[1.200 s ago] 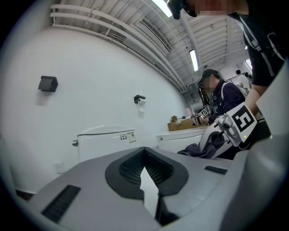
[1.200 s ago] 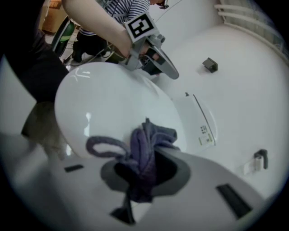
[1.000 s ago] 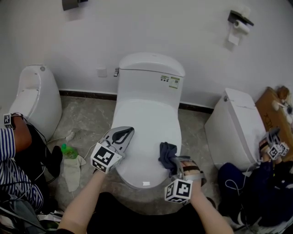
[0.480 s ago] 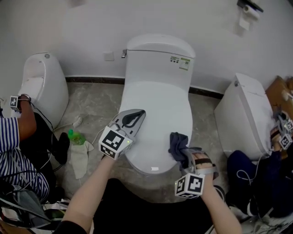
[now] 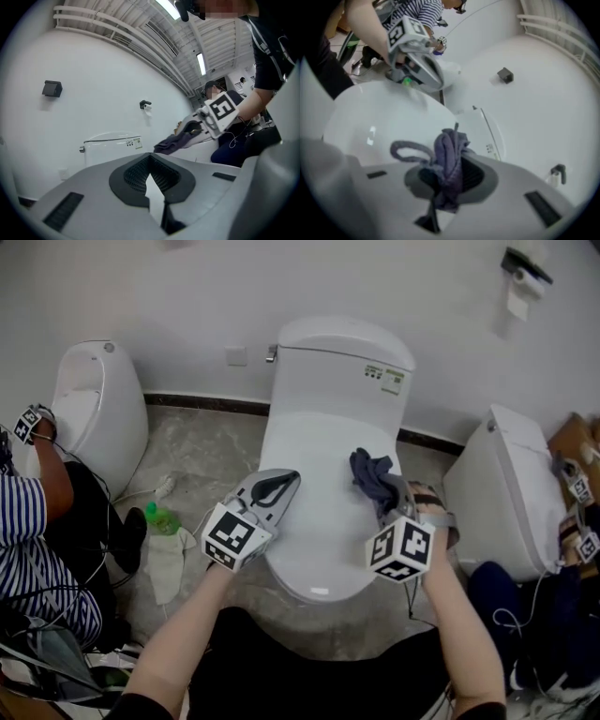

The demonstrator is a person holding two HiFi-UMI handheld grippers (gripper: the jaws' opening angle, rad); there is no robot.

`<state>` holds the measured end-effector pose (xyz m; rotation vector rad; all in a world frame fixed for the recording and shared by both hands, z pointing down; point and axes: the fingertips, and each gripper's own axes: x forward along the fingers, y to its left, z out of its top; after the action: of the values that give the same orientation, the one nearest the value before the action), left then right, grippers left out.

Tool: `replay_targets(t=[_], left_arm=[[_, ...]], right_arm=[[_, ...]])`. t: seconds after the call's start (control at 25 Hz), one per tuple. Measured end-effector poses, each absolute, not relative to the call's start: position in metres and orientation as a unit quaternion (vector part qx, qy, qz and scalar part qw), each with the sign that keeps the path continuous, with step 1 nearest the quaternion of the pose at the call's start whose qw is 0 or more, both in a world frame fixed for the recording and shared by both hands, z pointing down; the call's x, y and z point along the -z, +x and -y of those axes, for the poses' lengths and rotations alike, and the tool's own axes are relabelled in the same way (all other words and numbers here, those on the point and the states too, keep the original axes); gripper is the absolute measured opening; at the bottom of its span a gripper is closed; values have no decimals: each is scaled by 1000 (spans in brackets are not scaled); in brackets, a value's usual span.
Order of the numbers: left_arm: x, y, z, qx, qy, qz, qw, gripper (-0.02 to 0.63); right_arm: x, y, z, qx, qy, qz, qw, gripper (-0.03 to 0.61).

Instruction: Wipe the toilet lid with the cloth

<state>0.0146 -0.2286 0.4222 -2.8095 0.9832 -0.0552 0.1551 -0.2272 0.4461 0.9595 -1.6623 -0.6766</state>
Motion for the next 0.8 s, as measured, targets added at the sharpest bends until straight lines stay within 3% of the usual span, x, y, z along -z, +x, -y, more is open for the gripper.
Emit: replay_targets(t=[0.36, 0.8], left_arm=[[-419, -12, 222, 23, -938, -335, 86, 15], [-420, -33, 222, 17, -935, -347, 74, 15]], right_arm=[[-446, 142, 374, 277, 399, 659, 574, 81], [-498, 137, 392, 236, 357, 655, 623, 81]])
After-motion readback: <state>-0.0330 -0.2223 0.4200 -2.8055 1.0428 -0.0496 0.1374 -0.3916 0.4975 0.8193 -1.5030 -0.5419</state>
